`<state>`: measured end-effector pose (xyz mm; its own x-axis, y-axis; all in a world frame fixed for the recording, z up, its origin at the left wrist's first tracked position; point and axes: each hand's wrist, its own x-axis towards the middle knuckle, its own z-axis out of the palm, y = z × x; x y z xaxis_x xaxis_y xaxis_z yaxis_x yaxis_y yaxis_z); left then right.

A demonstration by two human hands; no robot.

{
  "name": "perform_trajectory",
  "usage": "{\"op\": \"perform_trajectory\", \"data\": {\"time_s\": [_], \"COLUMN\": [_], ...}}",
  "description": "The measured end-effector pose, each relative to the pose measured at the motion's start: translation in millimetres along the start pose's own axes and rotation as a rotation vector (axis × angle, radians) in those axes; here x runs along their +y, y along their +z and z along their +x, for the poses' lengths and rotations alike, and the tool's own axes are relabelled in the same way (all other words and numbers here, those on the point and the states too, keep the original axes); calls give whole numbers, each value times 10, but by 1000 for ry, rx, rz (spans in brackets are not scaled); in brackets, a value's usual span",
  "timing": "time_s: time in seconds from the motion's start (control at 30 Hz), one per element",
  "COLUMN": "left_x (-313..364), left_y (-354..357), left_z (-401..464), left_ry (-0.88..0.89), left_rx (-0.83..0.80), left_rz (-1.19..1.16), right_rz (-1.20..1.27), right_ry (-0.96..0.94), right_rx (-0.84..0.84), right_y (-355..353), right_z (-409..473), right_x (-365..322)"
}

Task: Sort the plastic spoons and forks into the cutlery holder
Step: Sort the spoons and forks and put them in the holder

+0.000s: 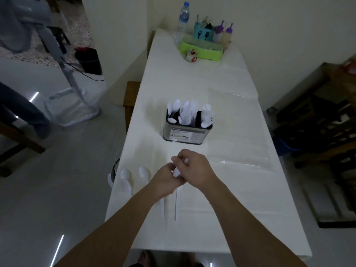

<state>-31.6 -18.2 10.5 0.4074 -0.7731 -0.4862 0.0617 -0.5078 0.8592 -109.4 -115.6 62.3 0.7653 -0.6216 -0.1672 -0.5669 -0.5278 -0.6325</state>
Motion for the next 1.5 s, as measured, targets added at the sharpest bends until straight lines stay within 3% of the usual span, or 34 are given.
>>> {"op": "perform_trajectory", "data": {"time_s": [0.13,0.4,0.57,0.8,1.0,1.1,1.2,1.5], "left_x": [115,641,822,889,949,1008,1040,1145], "left_y": [-6,29,92,252,302,334,356,302], "left_z": [186,489,586,710,771,828,873,987], "left_ry": [129,375,445,477,477,443,462,490], "left_rx": [102,410,550,508,582,593,600,568], "left_rz": [99,391,530,527,618,577,542,546], "right_rz": [-212,249,340,164,268,335,370,147], "right_ry": [-12,162,294,203,274,285,254,128], "right_rx": [-91,128,82,139,178,238,196,167], "right_y": [-369,-670,-853,-935,-974,-1032,-1120,-1232], "right_z": [104,407,452,550,579,610,655,776], "right_x": [47,-27,-108,45,90,84,78,96]}}
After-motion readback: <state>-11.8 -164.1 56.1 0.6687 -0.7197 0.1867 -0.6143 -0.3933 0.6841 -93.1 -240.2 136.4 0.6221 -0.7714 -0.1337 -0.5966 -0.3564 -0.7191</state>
